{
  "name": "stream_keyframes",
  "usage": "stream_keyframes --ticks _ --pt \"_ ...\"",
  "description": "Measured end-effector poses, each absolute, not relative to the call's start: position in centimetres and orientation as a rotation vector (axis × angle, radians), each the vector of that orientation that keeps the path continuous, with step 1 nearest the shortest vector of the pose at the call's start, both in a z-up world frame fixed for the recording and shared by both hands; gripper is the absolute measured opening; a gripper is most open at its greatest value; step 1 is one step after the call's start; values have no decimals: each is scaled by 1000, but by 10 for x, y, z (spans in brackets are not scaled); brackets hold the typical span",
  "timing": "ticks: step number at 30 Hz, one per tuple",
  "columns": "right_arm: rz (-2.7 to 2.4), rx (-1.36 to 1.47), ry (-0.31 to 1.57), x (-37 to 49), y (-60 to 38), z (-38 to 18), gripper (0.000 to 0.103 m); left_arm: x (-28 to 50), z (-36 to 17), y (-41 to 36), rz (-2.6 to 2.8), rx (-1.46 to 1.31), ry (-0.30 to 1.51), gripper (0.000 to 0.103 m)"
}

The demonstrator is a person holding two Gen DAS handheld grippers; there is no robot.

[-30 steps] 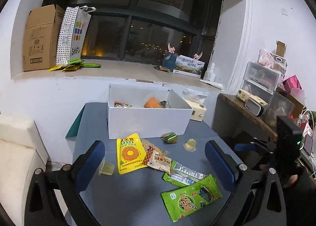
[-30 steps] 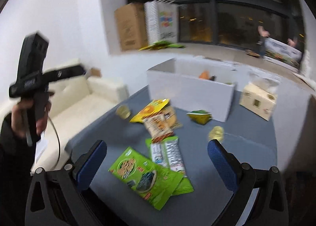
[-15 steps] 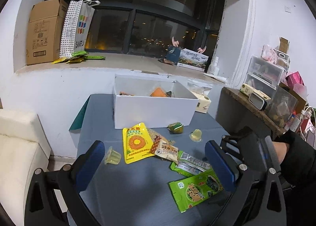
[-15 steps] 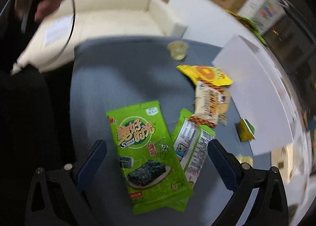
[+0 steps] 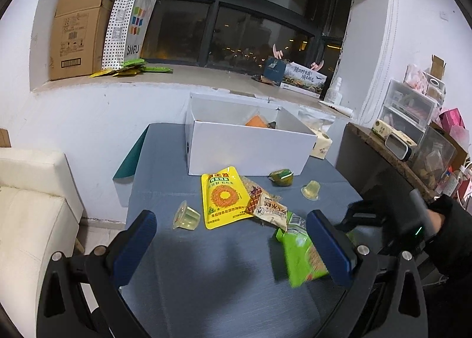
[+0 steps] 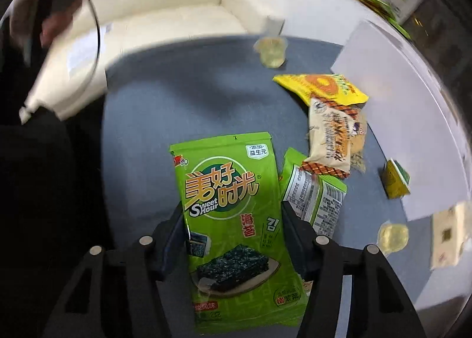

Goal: Organize snacks
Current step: 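Grasp the green seaweed pack with the right gripper while the left grasps a clear jelly cup, then carry the seaweed pack and jelly cup over the white box and open both grippers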

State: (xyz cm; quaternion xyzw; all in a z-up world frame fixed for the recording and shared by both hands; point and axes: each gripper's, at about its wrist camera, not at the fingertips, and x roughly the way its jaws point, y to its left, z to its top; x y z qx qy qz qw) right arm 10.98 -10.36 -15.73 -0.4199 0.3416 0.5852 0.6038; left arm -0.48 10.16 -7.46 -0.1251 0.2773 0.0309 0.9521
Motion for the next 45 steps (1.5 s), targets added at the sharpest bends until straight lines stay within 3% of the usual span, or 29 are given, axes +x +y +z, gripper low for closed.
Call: stream_keyframes --ticks 10,16,18,20,23,36,45 --pt "1194 -503 702 134 -151 -74 65 69 -132 127 96 -206 757 103" --pt "1119 -277 681 140 -181 -54 65 113 -175 146 138 -184 862 100" --pt "1104 -224 683 142 -186 -54 65 119 -180 148 138 -171 874 89" --pt "1092 -175 703 144 -189 -58 65 127 -184 149 119 -156 898 48" --pt "1087 -138 723 148 -191 -64 65 127 -180 144 119 -142 874 35" --pt "996 29 682 175 -200 -49 65 96 -58 111 -39 -166 533 33" --pt "851 116 640 258 -166 -6 65 184 12 100 -67 -114 447 33"
